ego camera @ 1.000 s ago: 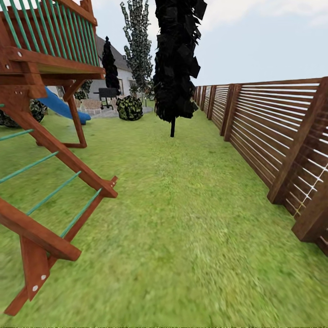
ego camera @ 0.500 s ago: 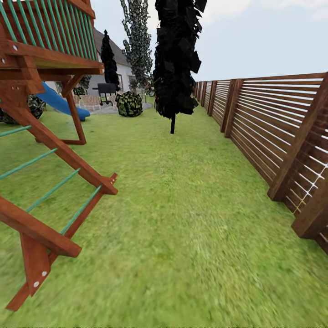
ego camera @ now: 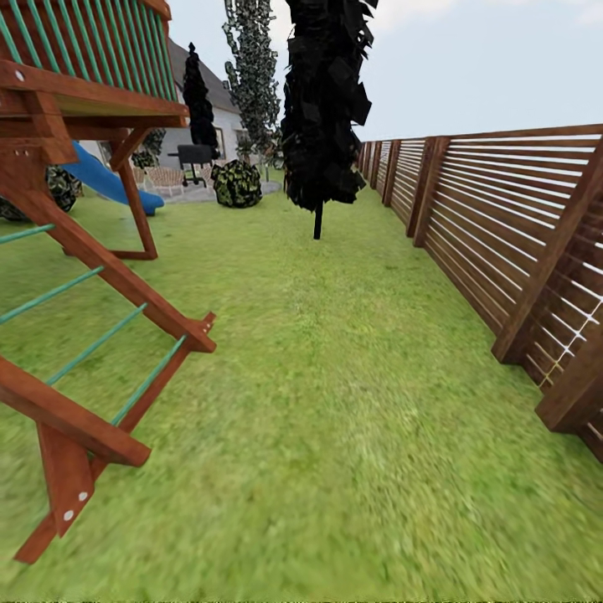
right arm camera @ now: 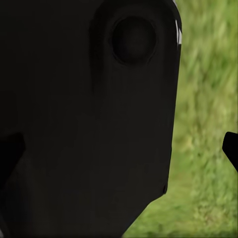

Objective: Take the three Easter eggs out of the wicker basket on the lawn in the garden, then place them on the lawn next to a single tree (choose any tree) so that all three eggs are next to the same tree and none are left in the basket.

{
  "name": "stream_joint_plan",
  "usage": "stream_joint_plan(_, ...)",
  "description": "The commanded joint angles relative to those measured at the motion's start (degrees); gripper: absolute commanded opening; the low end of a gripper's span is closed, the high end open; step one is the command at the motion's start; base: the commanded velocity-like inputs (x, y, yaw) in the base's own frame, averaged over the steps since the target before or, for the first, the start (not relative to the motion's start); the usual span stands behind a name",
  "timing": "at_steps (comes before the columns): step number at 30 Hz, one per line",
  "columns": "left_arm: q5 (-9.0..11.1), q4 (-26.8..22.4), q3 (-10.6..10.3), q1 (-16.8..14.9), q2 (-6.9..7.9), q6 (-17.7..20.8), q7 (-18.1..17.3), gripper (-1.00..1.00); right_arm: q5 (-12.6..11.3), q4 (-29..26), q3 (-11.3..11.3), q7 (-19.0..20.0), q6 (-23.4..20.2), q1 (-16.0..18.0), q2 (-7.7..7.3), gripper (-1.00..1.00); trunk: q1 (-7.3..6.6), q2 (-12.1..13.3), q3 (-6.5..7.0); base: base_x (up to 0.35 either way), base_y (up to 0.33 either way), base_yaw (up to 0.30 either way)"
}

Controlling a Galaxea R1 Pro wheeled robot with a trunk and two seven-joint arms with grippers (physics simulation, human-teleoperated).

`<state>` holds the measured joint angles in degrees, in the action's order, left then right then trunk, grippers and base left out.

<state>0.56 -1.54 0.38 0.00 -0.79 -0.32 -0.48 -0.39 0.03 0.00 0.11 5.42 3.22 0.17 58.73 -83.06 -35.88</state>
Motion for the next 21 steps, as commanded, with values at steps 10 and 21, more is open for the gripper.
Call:
stream_joint_plan(10, 0.1, 0.0, 0.0, 0.0, 0.00, 0.0, 0.0, 1.00, 0.0, 0.1, 0.0, 0.0, 0.2, 0.0, 0.00, 1.00, 0.00, 0.0, -0.96, 0.000, 0.000, 0.000)
stream_joint_plan(21, 0.1, 0.0, 0.1, 0.0, 0.00, 0.0, 0.0, 1.00, 0.0, 0.1, 0.0, 0.0, 0.2, 0.0, -0.06, 1.00, 0.00, 0.0, -1.96, 0.000, 0.000, 0.000)
